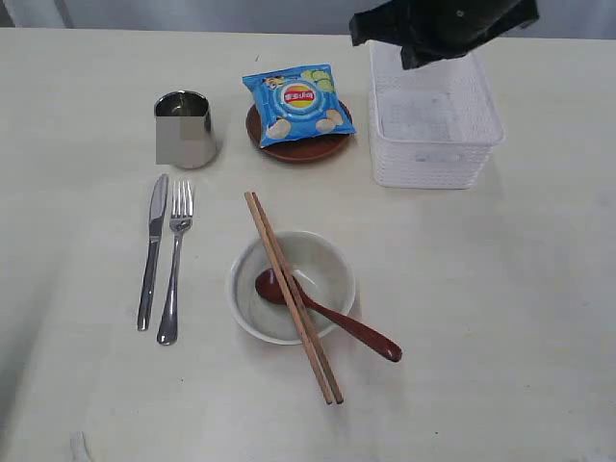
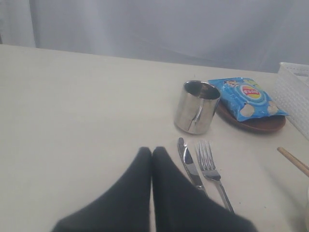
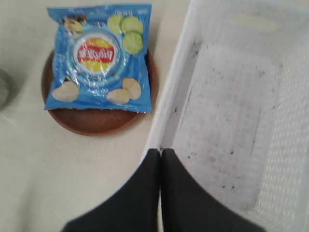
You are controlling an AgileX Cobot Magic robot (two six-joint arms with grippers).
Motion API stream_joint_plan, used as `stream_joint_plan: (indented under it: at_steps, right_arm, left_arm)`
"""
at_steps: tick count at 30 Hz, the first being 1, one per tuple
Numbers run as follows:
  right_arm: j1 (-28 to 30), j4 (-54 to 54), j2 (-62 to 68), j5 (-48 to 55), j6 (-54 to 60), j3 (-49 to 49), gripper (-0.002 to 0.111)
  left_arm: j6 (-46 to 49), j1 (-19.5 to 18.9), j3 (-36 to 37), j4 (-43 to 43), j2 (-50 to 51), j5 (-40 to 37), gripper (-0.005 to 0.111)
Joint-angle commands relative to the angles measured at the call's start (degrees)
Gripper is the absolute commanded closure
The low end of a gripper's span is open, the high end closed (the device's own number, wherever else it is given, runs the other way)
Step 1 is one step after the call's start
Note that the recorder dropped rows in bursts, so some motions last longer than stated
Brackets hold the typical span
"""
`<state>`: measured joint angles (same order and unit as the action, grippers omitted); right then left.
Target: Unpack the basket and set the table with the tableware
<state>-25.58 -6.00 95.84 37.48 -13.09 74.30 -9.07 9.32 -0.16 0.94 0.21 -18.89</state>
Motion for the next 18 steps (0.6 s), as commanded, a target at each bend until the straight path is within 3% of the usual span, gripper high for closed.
stream_joint_plan:
  at_steps: [1, 18]
  right_arm:
    - [0.14, -1.80, -9.65, -3.57, 0.44, -5.17, 0.108]
    - [0.14, -1.61, -17.53, -2.71, 0.44, -5.70, 0.108]
  left_arm:
    - [0.03, -0.06, 0.16, 0.18, -0.21, 0.65, 0.107]
    - [0.03, -0.06, 0.16, 0.18, -0.21, 0.65, 0.107]
